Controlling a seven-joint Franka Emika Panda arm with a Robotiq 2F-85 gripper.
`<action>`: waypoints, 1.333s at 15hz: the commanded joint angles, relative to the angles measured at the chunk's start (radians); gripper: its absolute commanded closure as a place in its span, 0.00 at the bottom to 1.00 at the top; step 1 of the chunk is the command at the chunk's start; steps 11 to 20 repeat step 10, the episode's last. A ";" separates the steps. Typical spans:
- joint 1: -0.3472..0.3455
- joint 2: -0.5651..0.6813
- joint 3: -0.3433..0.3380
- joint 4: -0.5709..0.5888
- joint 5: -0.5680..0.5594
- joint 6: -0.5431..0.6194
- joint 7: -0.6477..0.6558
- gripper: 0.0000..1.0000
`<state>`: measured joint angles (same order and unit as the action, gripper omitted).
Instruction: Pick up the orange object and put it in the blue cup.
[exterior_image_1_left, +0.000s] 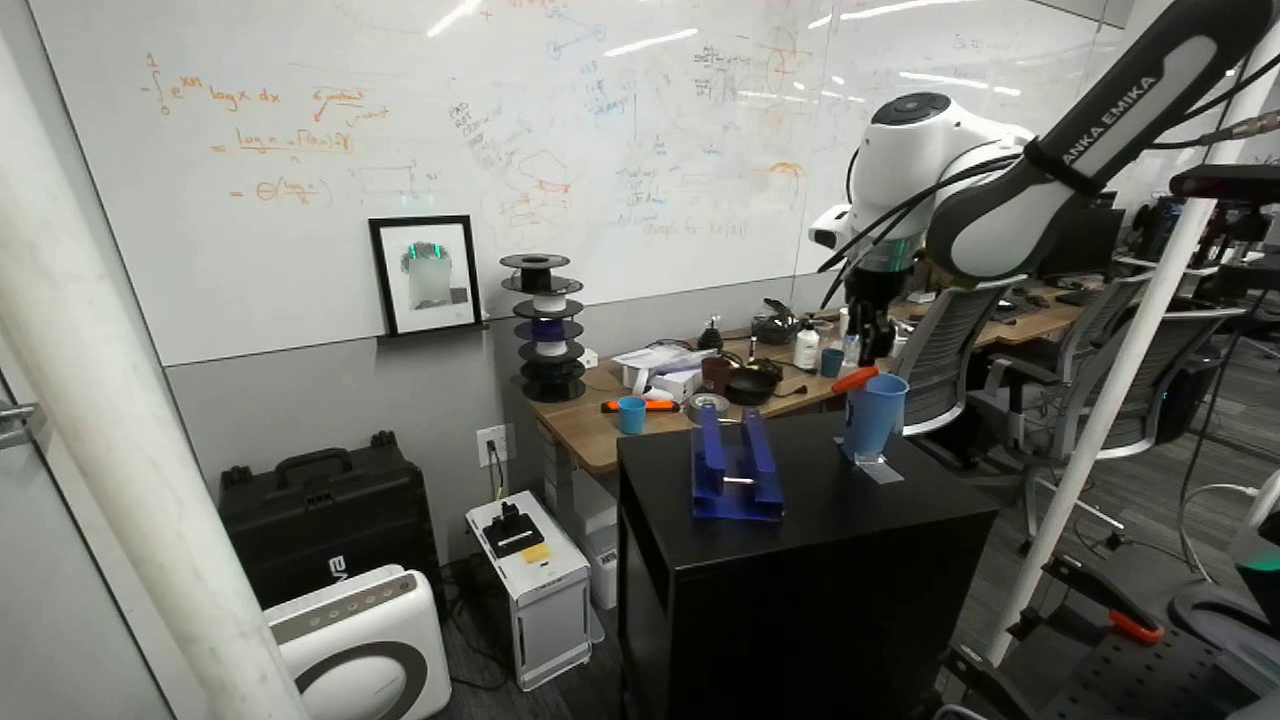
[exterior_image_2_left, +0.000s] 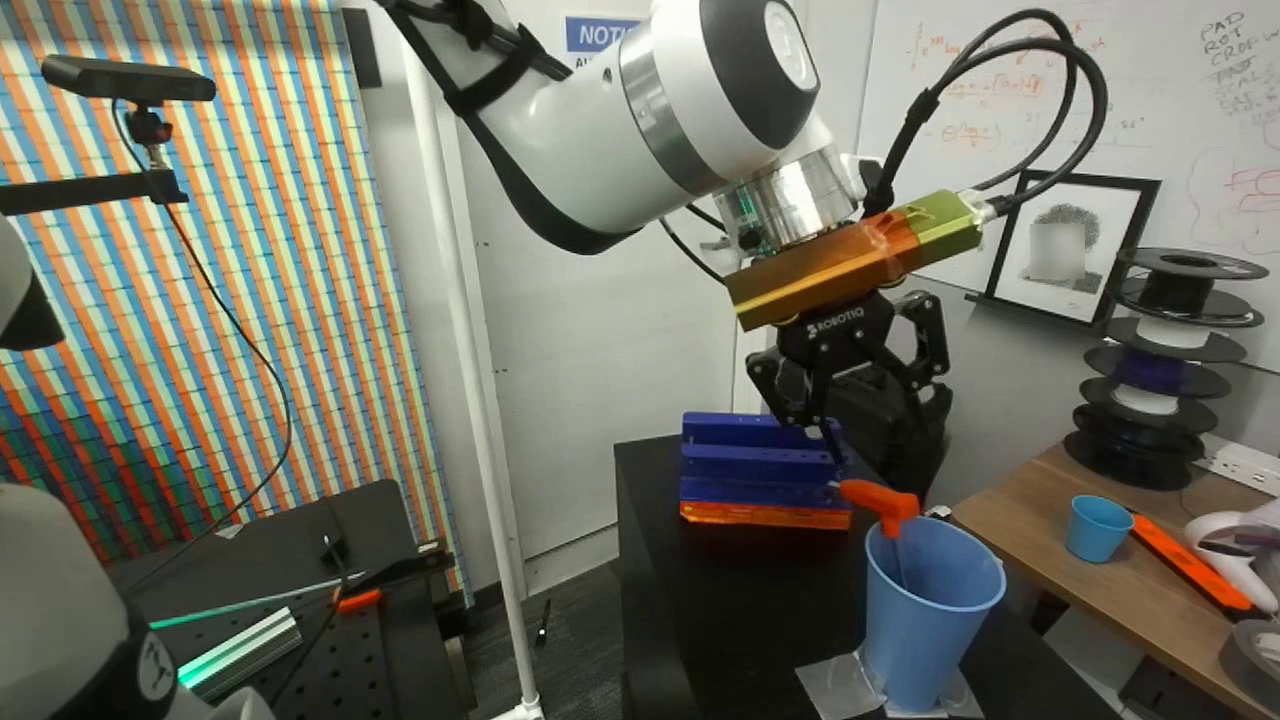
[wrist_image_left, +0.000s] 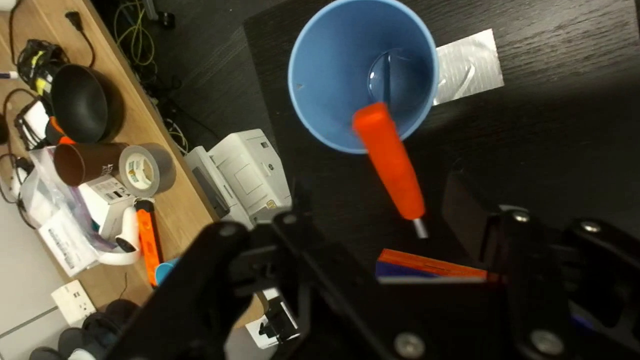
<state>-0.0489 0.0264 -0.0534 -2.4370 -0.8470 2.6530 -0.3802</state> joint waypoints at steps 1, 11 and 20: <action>0.008 -0.095 0.012 -0.029 -0.010 0.055 -0.099 0.00; 0.062 -0.164 0.026 -0.096 0.188 0.210 -0.266 0.01; 0.062 -0.164 0.026 -0.096 0.188 0.210 -0.266 0.01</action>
